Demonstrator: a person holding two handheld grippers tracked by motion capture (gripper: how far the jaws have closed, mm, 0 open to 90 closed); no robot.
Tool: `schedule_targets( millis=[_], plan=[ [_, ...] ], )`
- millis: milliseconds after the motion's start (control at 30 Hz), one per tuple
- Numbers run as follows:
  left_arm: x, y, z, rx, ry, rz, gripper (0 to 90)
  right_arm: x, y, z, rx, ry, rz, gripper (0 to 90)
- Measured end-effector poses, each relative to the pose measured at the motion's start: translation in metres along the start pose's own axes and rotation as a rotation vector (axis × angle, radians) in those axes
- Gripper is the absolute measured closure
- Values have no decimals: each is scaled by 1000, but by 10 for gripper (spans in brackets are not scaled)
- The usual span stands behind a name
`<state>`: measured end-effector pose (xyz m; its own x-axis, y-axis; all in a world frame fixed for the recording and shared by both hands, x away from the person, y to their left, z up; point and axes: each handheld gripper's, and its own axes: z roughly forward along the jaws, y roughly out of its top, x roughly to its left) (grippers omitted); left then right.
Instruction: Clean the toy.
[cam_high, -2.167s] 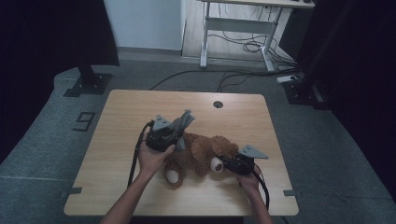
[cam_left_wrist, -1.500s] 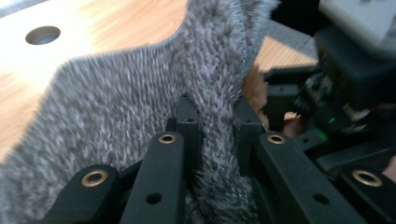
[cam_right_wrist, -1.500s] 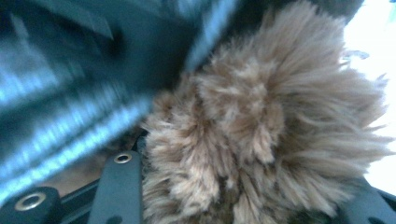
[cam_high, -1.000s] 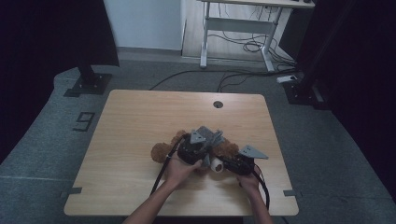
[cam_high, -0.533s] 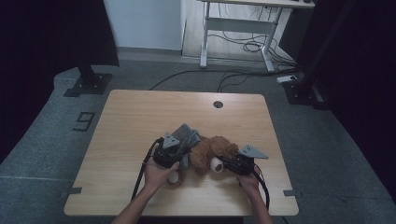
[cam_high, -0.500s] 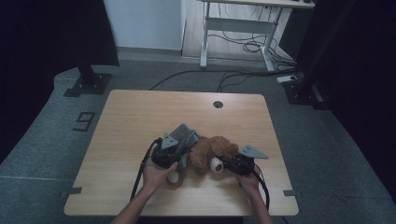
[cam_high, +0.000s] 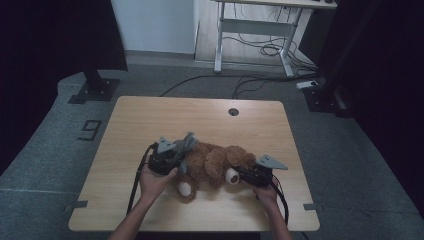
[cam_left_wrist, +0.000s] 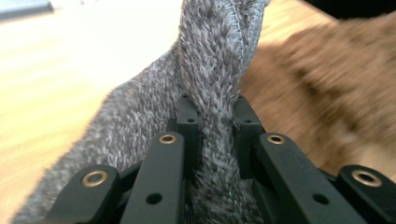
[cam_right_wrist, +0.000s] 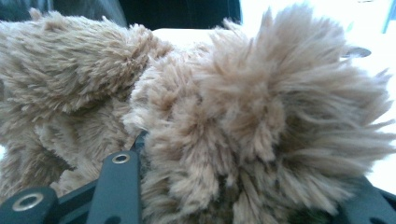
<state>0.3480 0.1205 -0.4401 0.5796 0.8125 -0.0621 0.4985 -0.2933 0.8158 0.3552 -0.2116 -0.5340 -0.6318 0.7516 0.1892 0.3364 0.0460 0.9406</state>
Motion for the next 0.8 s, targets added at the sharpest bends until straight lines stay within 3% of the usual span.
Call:
schedule_targets(
  millis=[100, 267, 367, 467, 567, 600, 700, 800],
  plan=[
    [-22, 22, 7, -23, -47, 35, 774, 0, 0, 0, 1, -1, -3, 487],
    [-70, 54, 30, -31, -132, 110, 774, 1, 0, -1, 3, -1, -3, 487],
    [-96, 62, 46, -19, -162, 152, 774, 1, 0, -1, 2, -1, -6, 486],
    [-118, 61, 68, 22, -188, 182, 773, 1, 0, -1, 2, -1, -7, 486],
    [-127, 51, 87, 76, -192, 201, 771, 1, 0, -1, 2, -2, -7, 486],
    [-128, 44, 92, 71, -181, 204, 770, 1, 0, -1, 4, -3, -5, 485],
    [-123, 40, 91, 55, -187, 183, 772, 0, -2, -1, 8, -6, -2, 485],
    [-112, 36, 84, 67, -145, 189, 773, 1, -1, -1, 6, -10, -8, 485]
  ],
)
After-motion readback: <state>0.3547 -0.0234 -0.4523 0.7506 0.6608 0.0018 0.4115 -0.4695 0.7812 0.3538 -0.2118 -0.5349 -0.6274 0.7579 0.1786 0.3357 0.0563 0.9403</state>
